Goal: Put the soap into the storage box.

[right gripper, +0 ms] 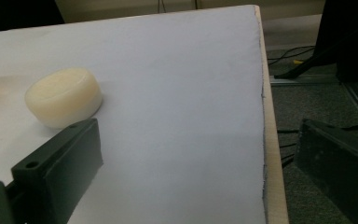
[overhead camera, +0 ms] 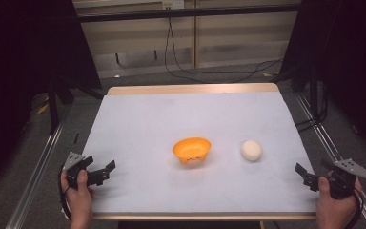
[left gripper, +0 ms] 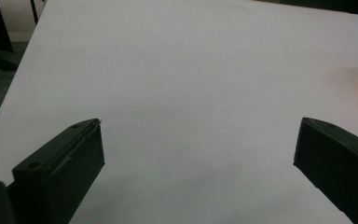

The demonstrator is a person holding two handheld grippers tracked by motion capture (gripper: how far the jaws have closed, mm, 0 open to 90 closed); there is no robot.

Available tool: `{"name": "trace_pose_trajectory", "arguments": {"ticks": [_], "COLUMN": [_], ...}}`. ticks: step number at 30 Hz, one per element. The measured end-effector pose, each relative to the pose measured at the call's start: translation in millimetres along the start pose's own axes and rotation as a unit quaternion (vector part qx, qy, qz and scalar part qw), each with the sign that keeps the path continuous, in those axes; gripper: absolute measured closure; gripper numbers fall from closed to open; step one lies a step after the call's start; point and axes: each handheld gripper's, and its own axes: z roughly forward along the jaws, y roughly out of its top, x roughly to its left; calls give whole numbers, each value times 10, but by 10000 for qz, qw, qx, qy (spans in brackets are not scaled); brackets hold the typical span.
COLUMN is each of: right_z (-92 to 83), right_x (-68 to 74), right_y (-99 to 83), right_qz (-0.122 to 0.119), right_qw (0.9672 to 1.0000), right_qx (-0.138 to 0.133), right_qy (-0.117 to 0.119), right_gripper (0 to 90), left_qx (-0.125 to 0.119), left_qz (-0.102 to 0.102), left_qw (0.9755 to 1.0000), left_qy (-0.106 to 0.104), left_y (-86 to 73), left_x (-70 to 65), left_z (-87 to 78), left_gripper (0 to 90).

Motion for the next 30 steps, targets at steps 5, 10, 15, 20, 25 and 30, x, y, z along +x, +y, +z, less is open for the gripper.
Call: {"name": "trace_pose_trajectory", "arguments": {"ticks": [5,10,15,20,25,30], "right_z": [32,99,155,238,341,435], "right_x": [14,66,127,202,286,366], "right_y": [28,79,147,230,350,446], "right_qz": [-58,-285,-514,-671,-849,-886], "right_qw": [9998,9979,9950,9912,9846,9790], "right_qx": [184,579,859,1123,1473,1752], "right_qy": [47,69,28,204,409,547], "right_gripper": [32,87,94,95,93,61], "left_qx": [7,36,36,37,46,43], "left_qz": [-9,-23,-13,18,20,23], "left_qw": [10000,10000,10000,10000,10000,10000], "left_qy": [6,4,-2,8,24,25], "left_y": [-2,2,2,2,3,3], "left_x": [-15,-12,-13,-10,-12,-16], "left_z": [6,13,14,11,15,17], "left_gripper": [14,13,13,13,13,13]}}
